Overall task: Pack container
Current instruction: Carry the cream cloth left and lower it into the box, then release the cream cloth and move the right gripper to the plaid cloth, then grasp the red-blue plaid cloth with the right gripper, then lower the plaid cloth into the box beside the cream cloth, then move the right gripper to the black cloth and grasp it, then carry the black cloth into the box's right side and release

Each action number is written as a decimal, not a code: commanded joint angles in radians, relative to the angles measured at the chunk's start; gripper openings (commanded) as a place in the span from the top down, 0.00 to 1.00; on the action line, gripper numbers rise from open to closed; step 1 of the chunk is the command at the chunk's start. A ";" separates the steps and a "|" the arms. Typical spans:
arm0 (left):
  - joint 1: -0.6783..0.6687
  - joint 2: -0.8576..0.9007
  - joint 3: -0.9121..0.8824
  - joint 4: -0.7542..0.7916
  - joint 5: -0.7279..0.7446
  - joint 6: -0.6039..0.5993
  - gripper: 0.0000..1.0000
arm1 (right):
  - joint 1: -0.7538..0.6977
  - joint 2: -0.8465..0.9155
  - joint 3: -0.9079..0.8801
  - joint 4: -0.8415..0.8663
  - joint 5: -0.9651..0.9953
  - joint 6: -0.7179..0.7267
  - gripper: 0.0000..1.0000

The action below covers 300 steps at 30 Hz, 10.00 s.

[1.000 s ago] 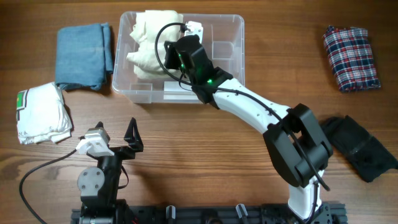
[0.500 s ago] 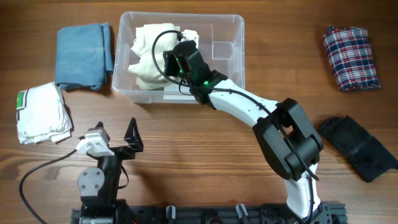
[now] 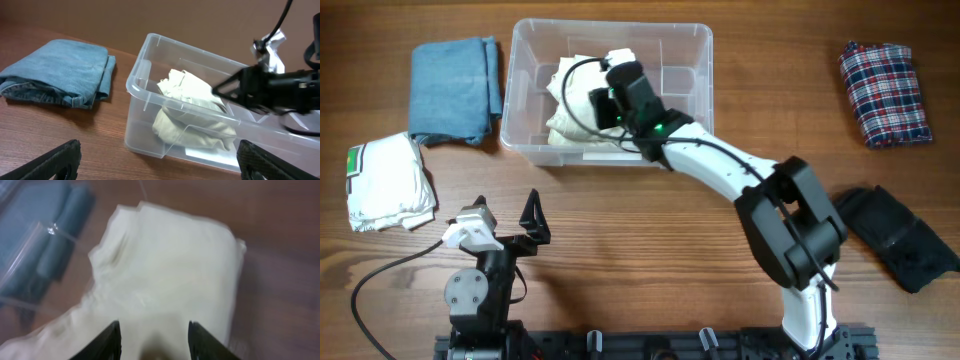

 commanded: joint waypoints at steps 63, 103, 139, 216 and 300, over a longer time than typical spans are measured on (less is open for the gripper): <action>-0.006 -0.008 -0.005 -0.001 -0.006 0.006 0.00 | -0.696 -0.010 0.668 -0.830 0.232 -0.364 0.01; -0.006 -0.008 -0.005 -0.001 -0.006 0.006 0.00 | -0.919 0.220 0.289 -0.509 0.441 -0.652 0.41; -0.006 -0.008 -0.005 -0.001 -0.006 0.006 0.00 | -0.360 -0.392 0.237 -0.401 -0.683 0.338 0.96; -0.006 -0.008 -0.005 -0.001 -0.006 0.006 0.00 | -1.223 -0.624 -0.342 -1.091 0.138 0.544 0.00; -0.006 -0.008 -0.005 -0.001 -0.006 0.006 0.00 | -0.241 -0.169 0.136 -0.455 -0.188 -0.601 0.01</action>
